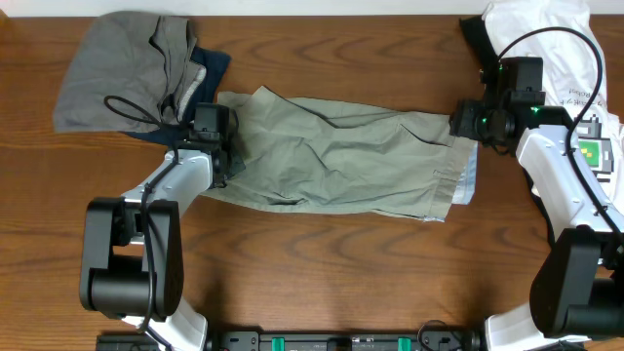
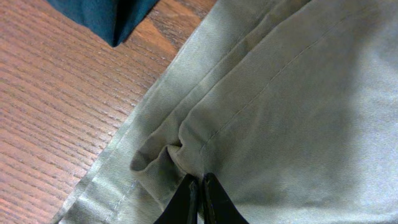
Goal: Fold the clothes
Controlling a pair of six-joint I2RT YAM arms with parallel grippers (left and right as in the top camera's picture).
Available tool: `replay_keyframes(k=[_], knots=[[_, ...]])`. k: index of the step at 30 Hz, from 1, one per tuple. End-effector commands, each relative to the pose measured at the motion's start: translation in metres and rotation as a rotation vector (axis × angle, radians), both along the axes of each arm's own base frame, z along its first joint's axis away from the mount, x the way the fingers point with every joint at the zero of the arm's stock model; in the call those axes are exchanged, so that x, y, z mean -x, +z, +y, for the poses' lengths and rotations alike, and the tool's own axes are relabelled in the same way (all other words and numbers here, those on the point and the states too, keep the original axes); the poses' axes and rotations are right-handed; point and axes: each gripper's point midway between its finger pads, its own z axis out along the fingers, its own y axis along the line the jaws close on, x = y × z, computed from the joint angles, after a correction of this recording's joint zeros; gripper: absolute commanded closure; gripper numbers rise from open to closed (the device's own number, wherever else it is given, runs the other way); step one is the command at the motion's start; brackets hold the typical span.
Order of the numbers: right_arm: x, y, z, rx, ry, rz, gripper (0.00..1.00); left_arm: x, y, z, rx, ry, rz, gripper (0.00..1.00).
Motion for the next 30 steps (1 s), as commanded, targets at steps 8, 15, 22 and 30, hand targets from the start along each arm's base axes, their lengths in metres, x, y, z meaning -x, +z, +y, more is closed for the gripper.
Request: replay_keyframes(k=[8, 15, 22, 30], knots=[[-0.005, 0.004, 0.003, 0.001, 0.011, -0.016, 0.39, 0.013, 0.052, 0.005, -0.009, 0.007, -0.053, 0.94], [-0.005, 0.004, 0.003, 0.001, 0.011, -0.017, 0.39, 0.061, 0.077, 0.009, -0.008, 0.03, 0.041, 0.94], [-0.005, 0.005, 0.003, 0.001, 0.011, -0.019, 0.39, 0.114, 0.055, 0.013, -0.026, 0.054, 0.258, 0.94], [-0.005, 0.005, 0.003, 0.003, 0.015, -0.018, 0.37, 0.118, 0.039, 0.026, -0.06, 0.084, 0.25, 0.25]])
